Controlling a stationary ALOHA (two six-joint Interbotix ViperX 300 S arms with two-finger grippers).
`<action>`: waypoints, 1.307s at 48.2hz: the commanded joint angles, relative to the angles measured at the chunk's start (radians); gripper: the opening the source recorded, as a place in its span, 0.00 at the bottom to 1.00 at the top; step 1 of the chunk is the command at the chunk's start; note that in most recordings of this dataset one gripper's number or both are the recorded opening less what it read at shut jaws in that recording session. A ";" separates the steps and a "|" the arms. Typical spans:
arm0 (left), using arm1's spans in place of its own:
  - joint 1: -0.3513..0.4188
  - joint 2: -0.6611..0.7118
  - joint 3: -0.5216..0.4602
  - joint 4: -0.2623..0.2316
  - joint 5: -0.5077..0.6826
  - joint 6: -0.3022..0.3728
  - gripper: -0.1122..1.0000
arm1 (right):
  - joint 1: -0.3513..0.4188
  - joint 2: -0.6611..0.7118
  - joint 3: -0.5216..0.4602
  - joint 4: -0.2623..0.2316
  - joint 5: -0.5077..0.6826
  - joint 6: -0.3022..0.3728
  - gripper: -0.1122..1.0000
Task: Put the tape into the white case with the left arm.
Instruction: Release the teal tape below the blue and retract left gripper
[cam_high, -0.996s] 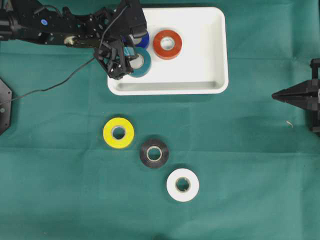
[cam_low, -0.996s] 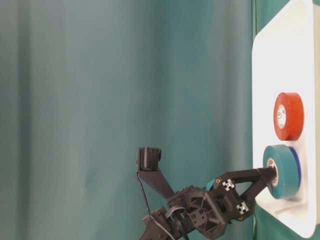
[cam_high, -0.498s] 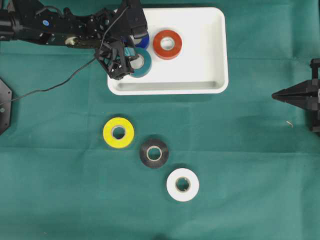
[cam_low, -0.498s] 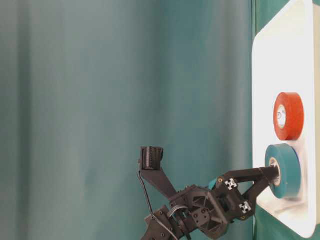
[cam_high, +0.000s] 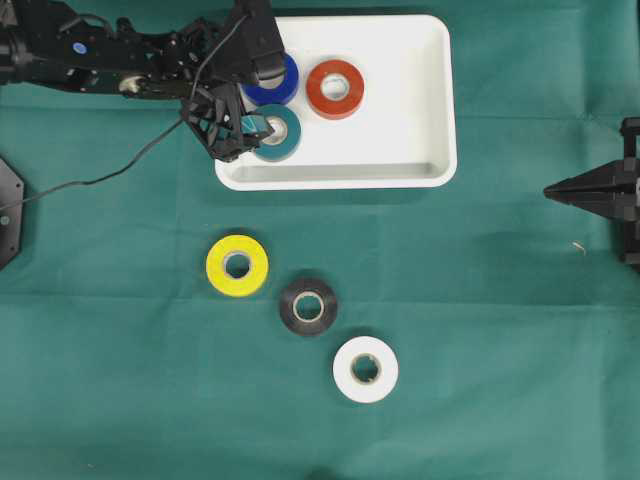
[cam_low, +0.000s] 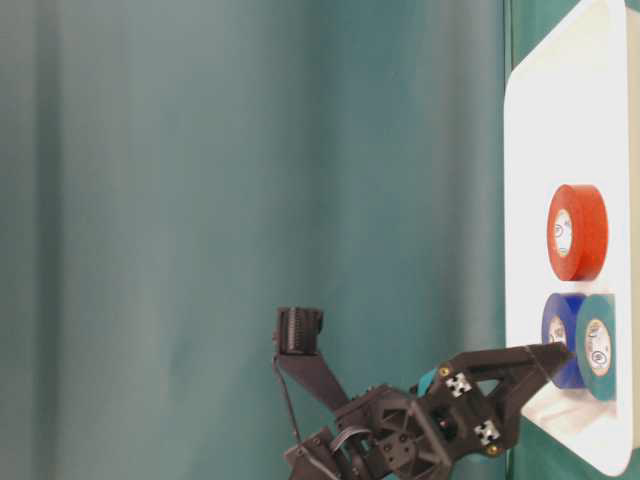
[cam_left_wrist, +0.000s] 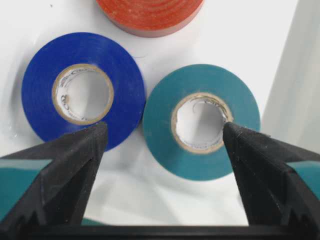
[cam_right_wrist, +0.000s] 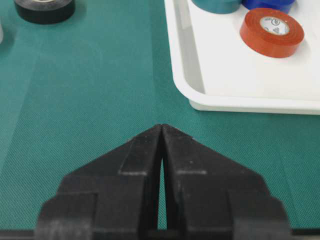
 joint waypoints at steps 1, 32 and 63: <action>-0.006 -0.054 0.002 0.000 -0.008 -0.002 0.94 | -0.002 0.006 -0.011 -0.003 -0.009 0.000 0.02; -0.118 -0.262 0.121 0.000 -0.008 -0.002 0.93 | -0.002 0.006 -0.009 -0.003 -0.011 0.000 0.02; -0.258 -0.578 0.380 -0.002 -0.048 -0.005 0.93 | -0.002 0.006 -0.009 -0.003 -0.014 0.000 0.02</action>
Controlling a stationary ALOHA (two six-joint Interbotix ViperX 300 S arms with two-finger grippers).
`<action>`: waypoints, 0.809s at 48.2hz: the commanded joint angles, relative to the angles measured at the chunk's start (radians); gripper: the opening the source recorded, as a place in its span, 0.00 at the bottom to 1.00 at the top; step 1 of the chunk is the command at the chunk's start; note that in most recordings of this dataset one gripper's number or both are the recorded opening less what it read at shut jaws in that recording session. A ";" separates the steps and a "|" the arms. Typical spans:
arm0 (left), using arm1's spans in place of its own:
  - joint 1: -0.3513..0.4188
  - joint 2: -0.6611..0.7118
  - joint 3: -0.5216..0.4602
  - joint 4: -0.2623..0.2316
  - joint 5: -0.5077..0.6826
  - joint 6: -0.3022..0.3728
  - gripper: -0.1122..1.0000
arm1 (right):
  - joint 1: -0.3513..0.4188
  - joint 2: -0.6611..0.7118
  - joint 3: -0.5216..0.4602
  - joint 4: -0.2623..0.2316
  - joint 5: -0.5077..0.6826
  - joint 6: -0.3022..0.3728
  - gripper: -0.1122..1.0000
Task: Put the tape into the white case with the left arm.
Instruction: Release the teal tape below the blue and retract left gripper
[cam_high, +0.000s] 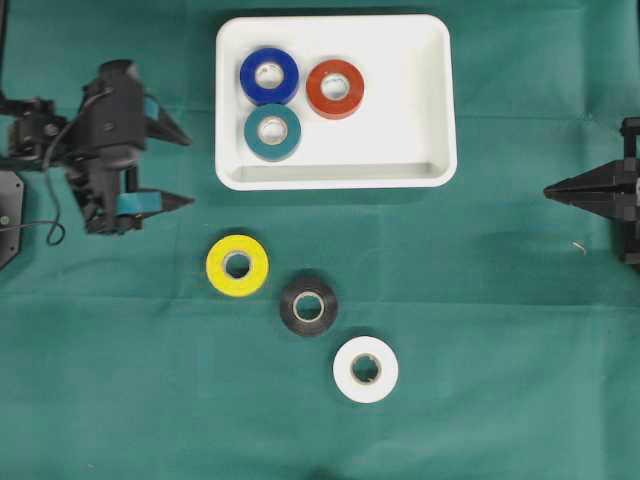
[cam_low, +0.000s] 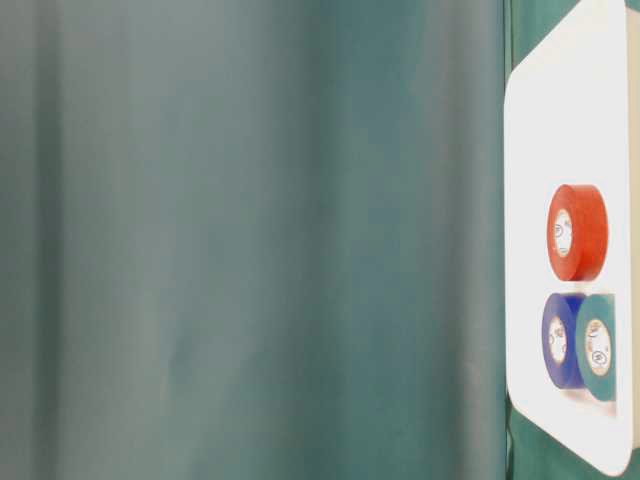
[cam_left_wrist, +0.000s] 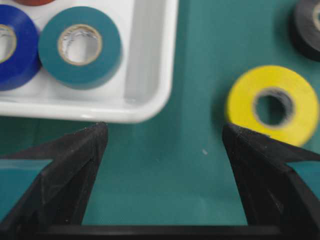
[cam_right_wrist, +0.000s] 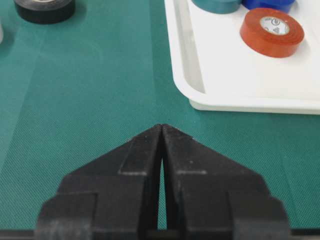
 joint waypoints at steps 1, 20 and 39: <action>-0.023 -0.052 0.015 -0.003 -0.009 0.000 0.93 | -0.002 0.006 -0.011 -0.003 -0.011 0.000 0.02; -0.064 -0.245 0.138 -0.005 -0.015 -0.003 0.93 | -0.002 0.006 -0.009 -0.003 -0.012 0.002 0.02; -0.067 -0.371 0.210 -0.006 -0.015 -0.003 0.93 | -0.002 0.006 -0.009 -0.003 -0.014 0.000 0.02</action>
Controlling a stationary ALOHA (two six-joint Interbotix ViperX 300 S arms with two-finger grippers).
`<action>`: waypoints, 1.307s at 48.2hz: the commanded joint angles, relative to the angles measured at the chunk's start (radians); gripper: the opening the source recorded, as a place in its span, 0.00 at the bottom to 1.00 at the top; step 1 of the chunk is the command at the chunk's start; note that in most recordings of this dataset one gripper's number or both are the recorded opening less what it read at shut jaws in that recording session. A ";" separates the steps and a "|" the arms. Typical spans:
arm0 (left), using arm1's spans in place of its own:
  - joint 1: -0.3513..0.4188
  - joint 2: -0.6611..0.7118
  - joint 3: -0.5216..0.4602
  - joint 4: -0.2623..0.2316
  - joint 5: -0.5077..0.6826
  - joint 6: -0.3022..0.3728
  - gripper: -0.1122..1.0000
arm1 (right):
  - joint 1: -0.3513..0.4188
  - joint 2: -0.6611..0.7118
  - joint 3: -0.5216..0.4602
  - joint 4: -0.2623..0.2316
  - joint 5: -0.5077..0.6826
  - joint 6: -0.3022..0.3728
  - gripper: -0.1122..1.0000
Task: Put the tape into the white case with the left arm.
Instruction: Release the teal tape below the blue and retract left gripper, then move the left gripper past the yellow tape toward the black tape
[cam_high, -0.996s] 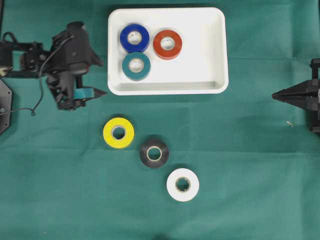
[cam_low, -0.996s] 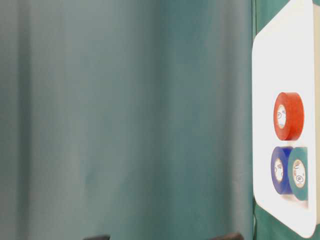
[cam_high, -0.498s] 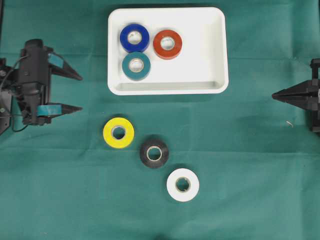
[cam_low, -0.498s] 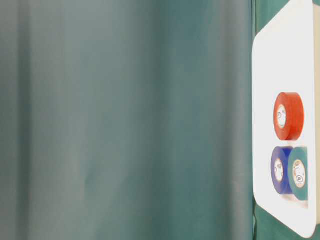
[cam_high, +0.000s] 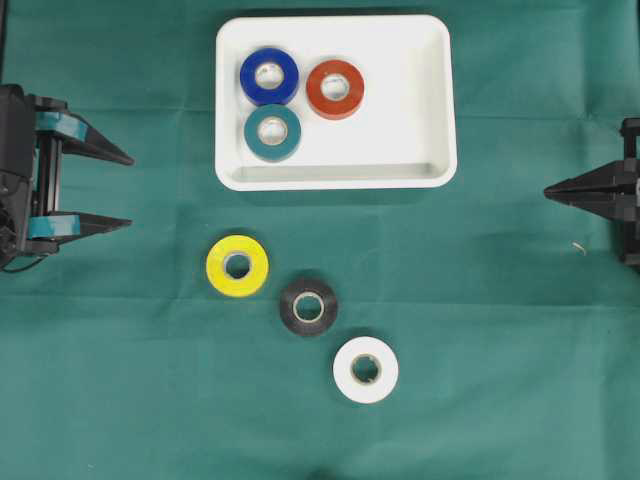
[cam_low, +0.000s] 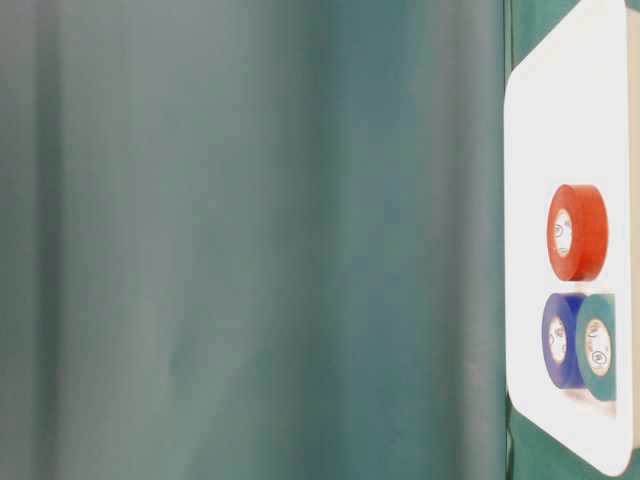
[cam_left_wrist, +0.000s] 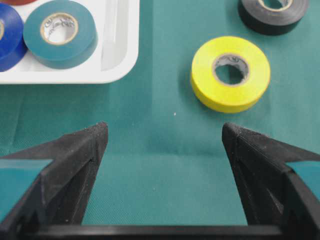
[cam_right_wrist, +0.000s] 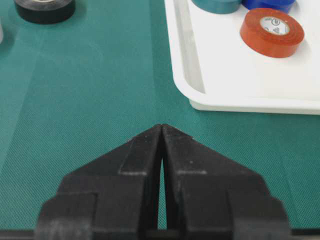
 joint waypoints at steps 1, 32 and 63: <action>-0.005 -0.005 -0.006 -0.002 -0.008 0.002 0.93 | -0.002 0.006 -0.012 -0.003 -0.011 0.002 0.02; -0.049 0.051 -0.026 -0.003 -0.097 0.002 0.93 | -0.002 0.006 -0.012 -0.003 -0.011 0.000 0.02; -0.166 0.486 -0.261 -0.002 -0.144 0.006 0.93 | -0.002 0.006 -0.011 -0.003 -0.012 0.000 0.02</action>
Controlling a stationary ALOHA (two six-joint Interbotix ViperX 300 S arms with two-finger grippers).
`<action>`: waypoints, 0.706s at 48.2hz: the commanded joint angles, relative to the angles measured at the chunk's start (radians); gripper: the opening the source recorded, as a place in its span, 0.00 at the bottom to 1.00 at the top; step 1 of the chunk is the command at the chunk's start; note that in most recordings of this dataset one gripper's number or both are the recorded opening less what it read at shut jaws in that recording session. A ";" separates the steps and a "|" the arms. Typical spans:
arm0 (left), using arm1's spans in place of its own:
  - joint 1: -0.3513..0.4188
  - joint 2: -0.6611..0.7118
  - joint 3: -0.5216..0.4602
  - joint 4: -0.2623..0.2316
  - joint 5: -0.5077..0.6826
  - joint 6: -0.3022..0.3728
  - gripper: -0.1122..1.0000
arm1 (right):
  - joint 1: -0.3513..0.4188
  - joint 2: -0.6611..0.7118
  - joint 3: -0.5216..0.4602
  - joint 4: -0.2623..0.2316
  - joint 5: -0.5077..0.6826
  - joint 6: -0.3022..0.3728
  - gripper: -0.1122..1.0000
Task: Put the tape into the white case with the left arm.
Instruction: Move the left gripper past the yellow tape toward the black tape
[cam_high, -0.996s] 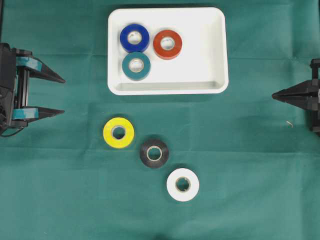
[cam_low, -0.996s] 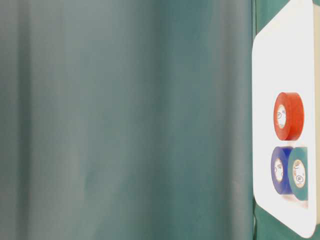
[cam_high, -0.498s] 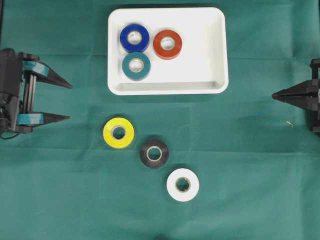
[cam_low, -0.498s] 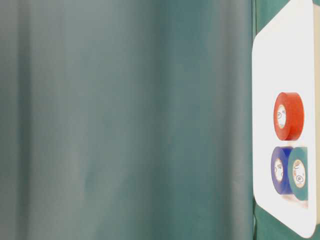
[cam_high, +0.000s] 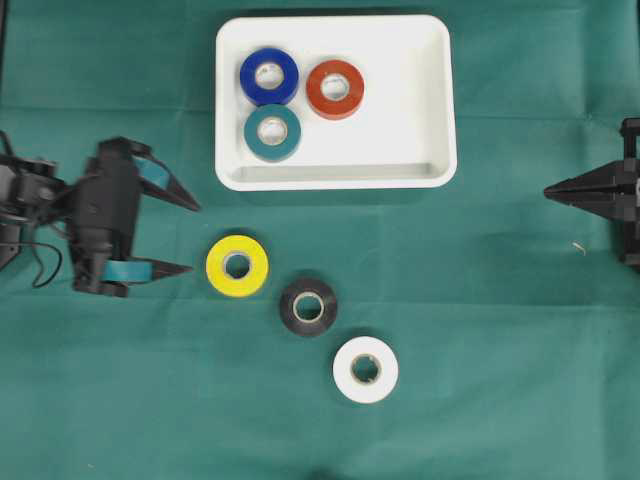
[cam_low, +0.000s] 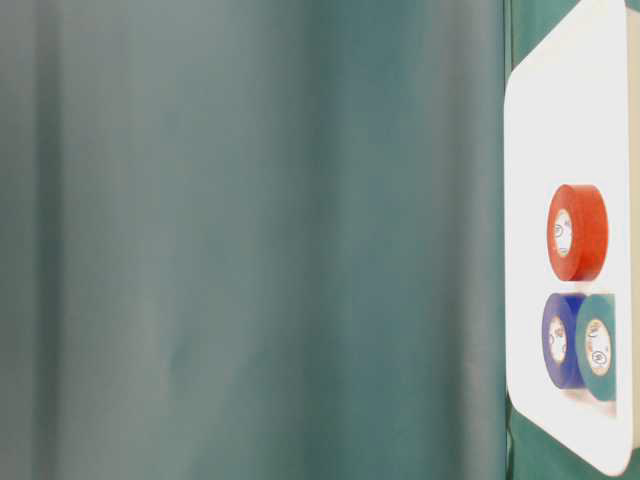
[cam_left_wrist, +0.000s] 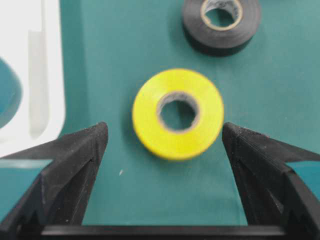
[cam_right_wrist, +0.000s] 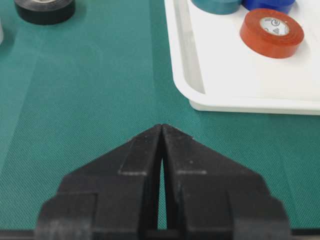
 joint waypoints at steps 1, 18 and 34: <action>-0.017 0.052 -0.064 -0.003 -0.008 0.002 0.93 | -0.002 0.005 -0.009 -0.003 -0.011 0.000 0.02; -0.080 0.232 -0.204 -0.002 -0.005 0.000 0.93 | -0.002 0.005 -0.009 -0.003 -0.009 0.000 0.02; -0.106 0.364 -0.319 -0.002 0.005 -0.002 0.93 | -0.002 0.005 -0.009 -0.003 -0.009 0.000 0.02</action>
